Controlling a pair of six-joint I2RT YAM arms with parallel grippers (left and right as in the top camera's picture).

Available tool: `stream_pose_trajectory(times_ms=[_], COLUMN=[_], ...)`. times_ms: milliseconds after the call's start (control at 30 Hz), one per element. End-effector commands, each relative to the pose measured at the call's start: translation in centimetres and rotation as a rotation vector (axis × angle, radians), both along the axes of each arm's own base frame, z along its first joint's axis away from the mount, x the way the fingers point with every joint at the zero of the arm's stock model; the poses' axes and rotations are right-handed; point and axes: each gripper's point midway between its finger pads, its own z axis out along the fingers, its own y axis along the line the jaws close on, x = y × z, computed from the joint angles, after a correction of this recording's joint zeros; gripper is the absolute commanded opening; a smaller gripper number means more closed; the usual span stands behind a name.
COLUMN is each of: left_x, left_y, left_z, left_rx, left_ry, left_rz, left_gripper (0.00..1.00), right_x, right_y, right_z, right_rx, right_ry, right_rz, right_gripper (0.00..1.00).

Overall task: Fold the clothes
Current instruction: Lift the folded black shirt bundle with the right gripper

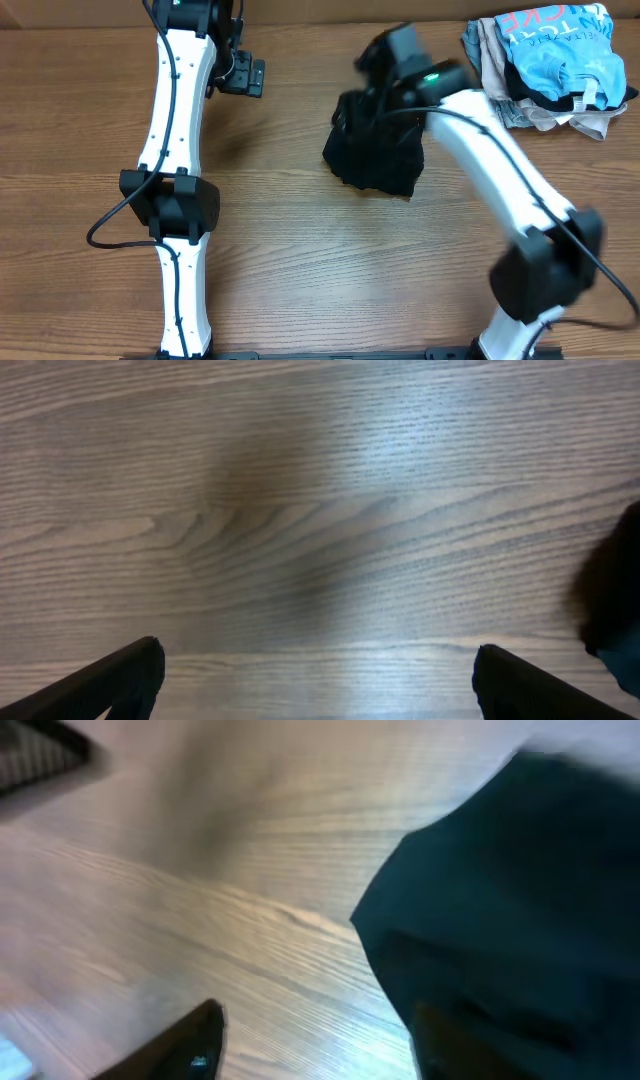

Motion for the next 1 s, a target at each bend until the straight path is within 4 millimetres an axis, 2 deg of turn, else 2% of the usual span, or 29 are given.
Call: stream_pose_trajectory(times_ms=[0, 133, 200, 333, 467, 533, 633, 733, 867, 933, 967], left_x=[0.1, 0.2, 0.2, 0.3, 0.3, 0.3, 0.3, 0.2, 0.2, 0.2, 0.2], left_y=[-0.1, -0.1, -0.1, -0.1, -0.1, -0.1, -0.1, -0.1, -0.1, -0.1, -0.1], left_z=[0.0, -0.3, -0.3, -0.3, -0.3, -0.3, -0.3, -0.4, -0.4, -0.4, -0.4], left_rx=[0.009, 0.009, 0.01, 0.009, 0.009, 0.009, 0.009, 0.01, 0.01, 0.009, 0.01], left_ry=[-0.009, -0.007, -0.006, -0.01, -0.009, -0.009, -0.008, -0.005, -0.006, -0.005, -0.004], left_rz=[-0.009, -0.009, -0.01, -0.009, -0.01, -0.01, -0.01, -0.01, -0.009, -0.01, -0.01], left_gripper=[1.0, 1.0, 1.0, 1.0, 1.0, 1.0, 1.0, 1.0, 1.0, 1.0, 1.0], right_x=[0.2, -0.2, -0.2, 0.3, 0.5, 0.9, 1.3, 1.4, 2.2, 3.1, 3.6], right_y=[-4.2, -8.5, -9.9, -12.1, -12.4, -11.8, -10.9, -10.4, -9.5, -8.0, -7.4], right_z=[5.7, 2.9, 1.4, -1.4, -4.0, -5.4, -7.1, -8.0, -7.5, -6.0, -5.2], right_rx=[-0.079, -0.171, -0.182, -0.188, -0.17, -0.154, -0.1, -0.071, -0.023, 0.073, 0.113], right_ry=[-0.124, -0.016, 0.018, 0.046, 0.03, -0.005, -0.036, -0.051, -0.094, -0.14, -0.154], right_rz=[-0.117, -0.238, -0.265, -0.298, -0.221, -0.17, -0.146, -0.135, -0.117, -0.093, -0.095], right_gripper=[0.73, 0.76, 0.77, 0.84, 0.88, 0.95, 0.93, 0.77, 0.37, 0.11, 0.05])
